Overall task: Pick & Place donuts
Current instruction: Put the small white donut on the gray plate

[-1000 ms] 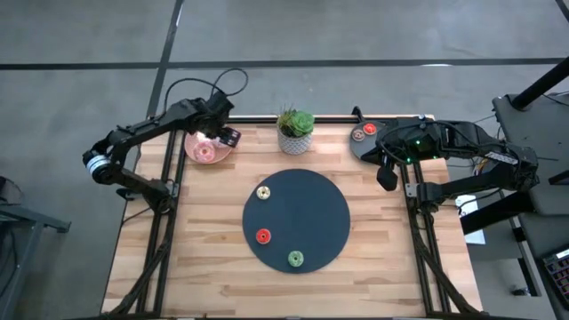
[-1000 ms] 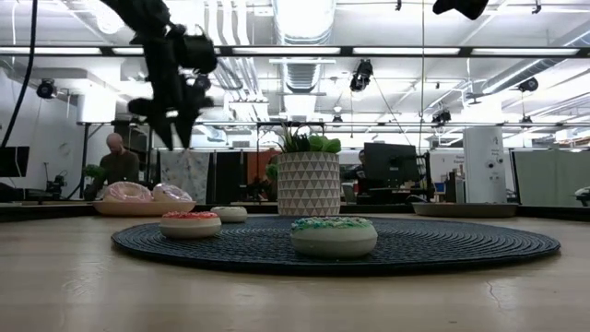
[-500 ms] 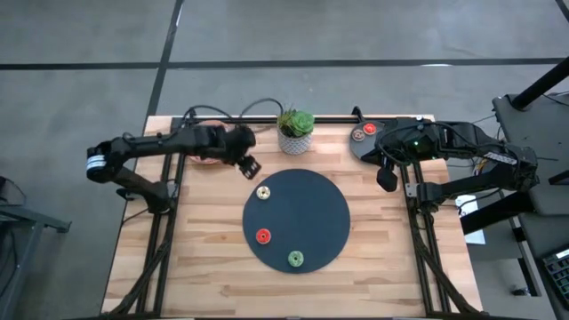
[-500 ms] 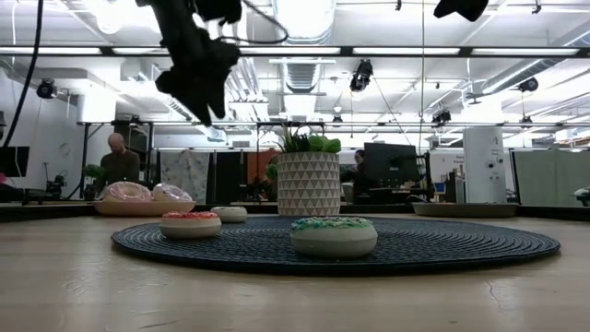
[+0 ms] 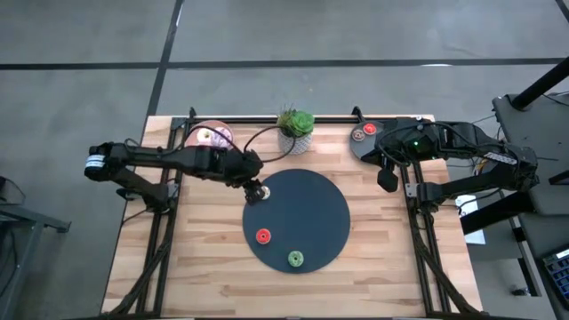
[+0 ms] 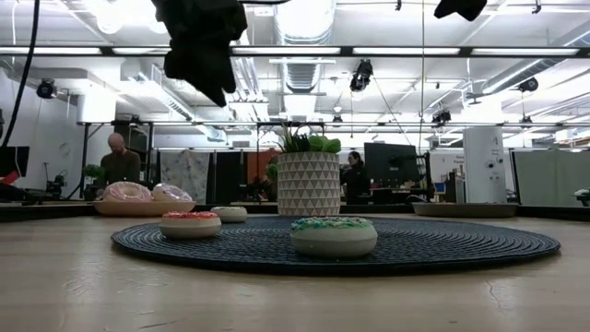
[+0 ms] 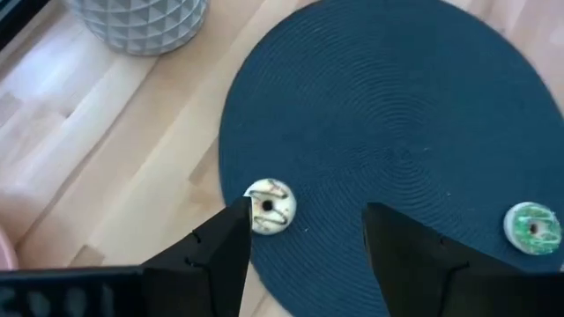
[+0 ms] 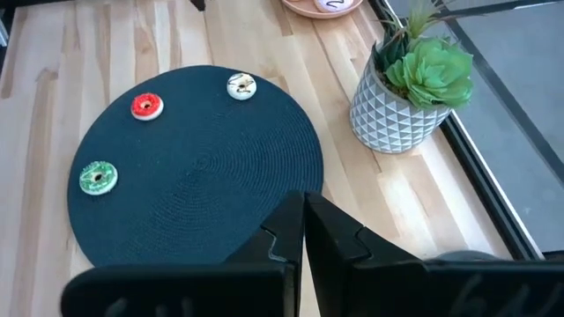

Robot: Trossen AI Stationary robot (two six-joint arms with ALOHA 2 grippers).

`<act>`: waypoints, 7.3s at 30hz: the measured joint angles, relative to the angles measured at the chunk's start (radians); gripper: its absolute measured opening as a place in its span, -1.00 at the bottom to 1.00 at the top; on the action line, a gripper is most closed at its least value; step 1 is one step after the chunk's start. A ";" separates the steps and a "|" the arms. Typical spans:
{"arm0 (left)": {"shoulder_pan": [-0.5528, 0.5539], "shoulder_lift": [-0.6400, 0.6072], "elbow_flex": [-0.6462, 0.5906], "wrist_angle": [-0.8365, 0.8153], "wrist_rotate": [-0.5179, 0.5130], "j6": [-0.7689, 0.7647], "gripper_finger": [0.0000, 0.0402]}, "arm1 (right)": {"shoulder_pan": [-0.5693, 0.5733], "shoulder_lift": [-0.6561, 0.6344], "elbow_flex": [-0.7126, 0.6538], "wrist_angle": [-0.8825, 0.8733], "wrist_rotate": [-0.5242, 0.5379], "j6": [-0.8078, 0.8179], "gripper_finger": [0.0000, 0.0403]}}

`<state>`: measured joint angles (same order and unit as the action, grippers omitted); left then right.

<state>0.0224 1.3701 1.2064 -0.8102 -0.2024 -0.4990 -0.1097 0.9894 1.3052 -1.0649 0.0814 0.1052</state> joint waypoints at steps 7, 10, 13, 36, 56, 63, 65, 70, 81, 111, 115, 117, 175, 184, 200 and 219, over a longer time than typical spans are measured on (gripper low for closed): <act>0.005 0.000 0.000 0.035 -0.004 0.003 -0.06 | 0.000 -0.001 0.000 -0.028 -0.002 -0.012 -0.96; 0.004 0.000 0.000 0.044 -0.003 -0.012 -0.06 | 0.000 -0.008 -0.003 -0.069 -0.002 -0.012 -0.96; 0.005 0.000 0.000 0.050 -0.003 -0.013 -0.06 | 0.000 -0.032 -0.019 -0.081 -0.002 -0.012 -0.96; 0.005 0.000 0.000 0.057 -0.001 0.054 -0.06 | 0.000 -0.300 -0.385 0.205 -0.096 -0.007 -0.96; 0.006 0.000 0.000 0.060 0.000 0.044 -0.06 | 0.000 -0.418 -0.529 0.381 -0.081 -0.015 -0.96; -0.005 0.000 -0.004 0.026 0.044 0.140 -0.06 | 0.000 -0.409 -0.529 0.397 -0.084 0.128 -0.96; -0.015 -0.005 -0.016 0.040 0.044 0.179 -0.06 | 0.000 -0.409 -0.529 0.396 -0.085 0.128 -0.96; -0.035 -0.043 -0.091 0.065 0.045 0.186 -0.06 | 0.000 -0.409 -0.529 0.396 -0.085 0.129 -0.96; -0.051 -0.277 -0.402 0.349 0.044 0.131 -0.06 | 0.000 -0.360 -0.529 0.398 -0.081 0.132 -0.96; -0.046 -0.397 -1.051 1.120 -0.111 0.343 -0.06 | 0.000 -0.283 -0.529 0.390 -0.052 0.262 -0.96; -0.045 -0.397 -1.051 1.119 -0.111 0.344 -0.05 | 0.000 -0.271 -0.529 0.390 -0.052 0.285 -0.96; -0.044 -0.397 -1.051 1.113 -0.111 0.343 -0.01 | 0.000 -0.266 -0.529 0.390 -0.052 0.293 -0.96; -0.023 0.187 -0.887 1.457 -0.057 0.443 0.17 | 0.000 -0.240 -0.529 0.389 -0.052 0.288 -0.96; -0.002 0.190 -0.879 1.457 -0.057 0.443 0.17 | 0.000 -0.240 -0.529 0.389 -0.052 0.288 -0.96; 0.009 0.192 -0.863 1.457 -0.021 0.443 0.17 | 0.000 -0.240 -0.529 0.389 -0.052 0.284 -0.96; 0.011 0.223 -0.841 1.452 -0.022 0.441 0.16 | 0.000 -0.240 -0.529 0.388 -0.053 0.284 -0.96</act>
<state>0.0336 1.5929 0.3656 0.6416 -0.2245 -0.0578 -0.1095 0.7498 0.7757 -0.6768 0.0289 0.3893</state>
